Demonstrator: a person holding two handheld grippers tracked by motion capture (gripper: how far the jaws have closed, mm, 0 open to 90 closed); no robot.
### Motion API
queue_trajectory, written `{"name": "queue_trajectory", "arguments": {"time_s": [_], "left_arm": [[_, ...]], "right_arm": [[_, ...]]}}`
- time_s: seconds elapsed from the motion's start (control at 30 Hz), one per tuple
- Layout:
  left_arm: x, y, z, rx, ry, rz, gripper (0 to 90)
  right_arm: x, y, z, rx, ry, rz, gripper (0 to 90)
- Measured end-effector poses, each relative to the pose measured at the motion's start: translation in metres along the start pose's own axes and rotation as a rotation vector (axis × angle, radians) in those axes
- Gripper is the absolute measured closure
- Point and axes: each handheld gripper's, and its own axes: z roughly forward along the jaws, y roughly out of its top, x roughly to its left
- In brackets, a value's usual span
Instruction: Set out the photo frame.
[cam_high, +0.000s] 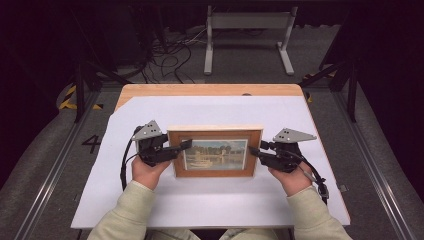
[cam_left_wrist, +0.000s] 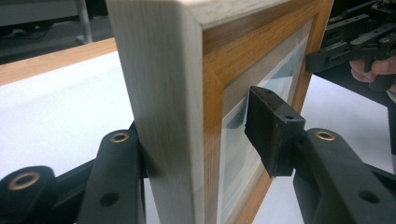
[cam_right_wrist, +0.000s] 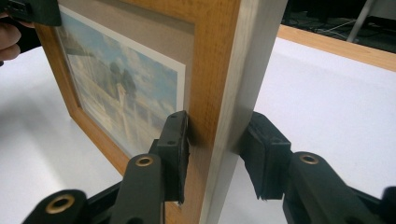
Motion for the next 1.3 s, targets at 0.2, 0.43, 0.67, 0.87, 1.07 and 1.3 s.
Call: {"name": "queue_trajectory", "arguments": {"time_s": [0.2,0.43,0.67,0.87,1.07,1.3], "left_arm": [[-0.002,-0.002,0.001,0.025,0.038,0.030,47.7],[-0.003,-0.005,-0.009,0.013,0.071,0.033,34.0],[-0.004,-0.008,-0.026,0.037,0.117,0.044,26.4],[-0.004,-0.009,-0.038,0.043,0.130,0.041,24.9],[-0.004,-0.016,-0.050,0.059,0.141,0.020,23.4],[0.001,-0.028,-0.065,0.071,0.167,-0.006,22.2]], "right_arm": [[-0.001,-0.001,0.001,-0.008,0.016,-0.012,57.0],[-0.007,0.000,-0.003,-0.053,0.015,-0.031,43.9],[-0.018,-0.002,-0.015,-0.092,0.021,-0.026,39.1],[-0.026,-0.004,-0.023,-0.105,0.037,-0.035,34.3],[-0.035,-0.008,-0.030,-0.097,0.075,-0.037,25.9],[-0.043,-0.013,-0.036,-0.096,0.112,-0.044,13.6]]}}
